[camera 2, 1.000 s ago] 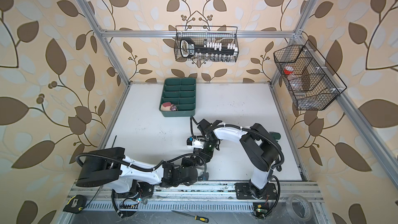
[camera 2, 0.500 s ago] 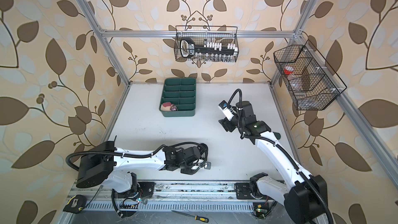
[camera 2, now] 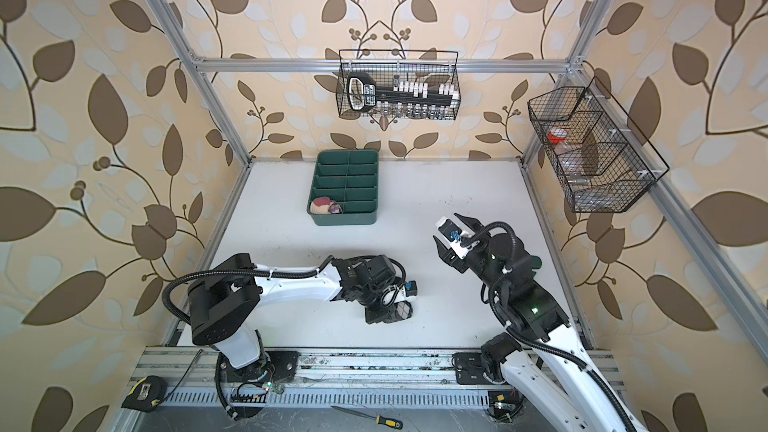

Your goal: Roll the socks

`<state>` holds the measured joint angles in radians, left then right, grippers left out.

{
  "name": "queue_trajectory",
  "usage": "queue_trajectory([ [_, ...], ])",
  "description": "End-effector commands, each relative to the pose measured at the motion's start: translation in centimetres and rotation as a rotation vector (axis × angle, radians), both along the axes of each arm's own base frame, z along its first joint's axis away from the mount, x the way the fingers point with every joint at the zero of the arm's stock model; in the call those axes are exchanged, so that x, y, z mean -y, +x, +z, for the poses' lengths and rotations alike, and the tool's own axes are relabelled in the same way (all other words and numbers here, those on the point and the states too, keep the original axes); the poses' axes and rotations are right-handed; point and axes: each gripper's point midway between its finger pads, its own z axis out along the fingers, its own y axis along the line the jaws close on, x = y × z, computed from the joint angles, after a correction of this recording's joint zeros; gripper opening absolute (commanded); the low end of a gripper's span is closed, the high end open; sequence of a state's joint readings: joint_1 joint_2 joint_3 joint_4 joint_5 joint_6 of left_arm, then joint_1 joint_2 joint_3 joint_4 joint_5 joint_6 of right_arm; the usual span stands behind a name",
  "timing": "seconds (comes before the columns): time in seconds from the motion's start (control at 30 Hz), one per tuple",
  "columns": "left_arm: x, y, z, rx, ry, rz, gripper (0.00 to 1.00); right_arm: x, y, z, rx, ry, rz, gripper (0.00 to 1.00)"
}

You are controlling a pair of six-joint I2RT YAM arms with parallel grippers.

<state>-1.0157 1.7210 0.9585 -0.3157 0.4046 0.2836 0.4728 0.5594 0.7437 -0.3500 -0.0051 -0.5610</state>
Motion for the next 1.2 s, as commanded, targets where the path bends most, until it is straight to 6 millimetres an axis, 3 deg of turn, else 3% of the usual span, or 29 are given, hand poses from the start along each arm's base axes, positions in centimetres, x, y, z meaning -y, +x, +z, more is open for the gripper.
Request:
queue_trajectory([
  [0.0, -1.4, -1.5, -2.6, -0.243, 0.058, 0.066, 0.00, -0.9, -2.9, -3.3, -0.001, -0.192, 0.148, 0.72],
  [0.2, -0.9, -0.2, -3.0, -0.375, 0.033, 0.131, 0.00, -2.1, -7.5, -7.7, 0.039, -0.407, 0.360, 0.72],
  [0.47, -0.7, 0.6, -3.9, -0.428, 0.022, 0.188, 0.04, -3.5, -9.8, -15.0, -0.002, -0.698, 0.457, 0.75],
  [0.63, -1.0, 0.7, -4.1, -0.430, 0.014, 0.197, 0.05, -6.2, -10.8, -19.2, 0.062, -0.860, 0.487, 0.78],
  [0.8, -1.1, 0.8, -4.3, -0.429, 0.011, 0.198, 0.05, -7.5, -10.6, -21.9, 0.023, -0.862, 0.488, 0.80],
  [1.17, -1.5, 0.5, -4.7, -0.431, 0.012, 0.204, 0.05, -8.4, -7.7, -24.1, -0.048, -0.851, 0.477, 0.74],
])
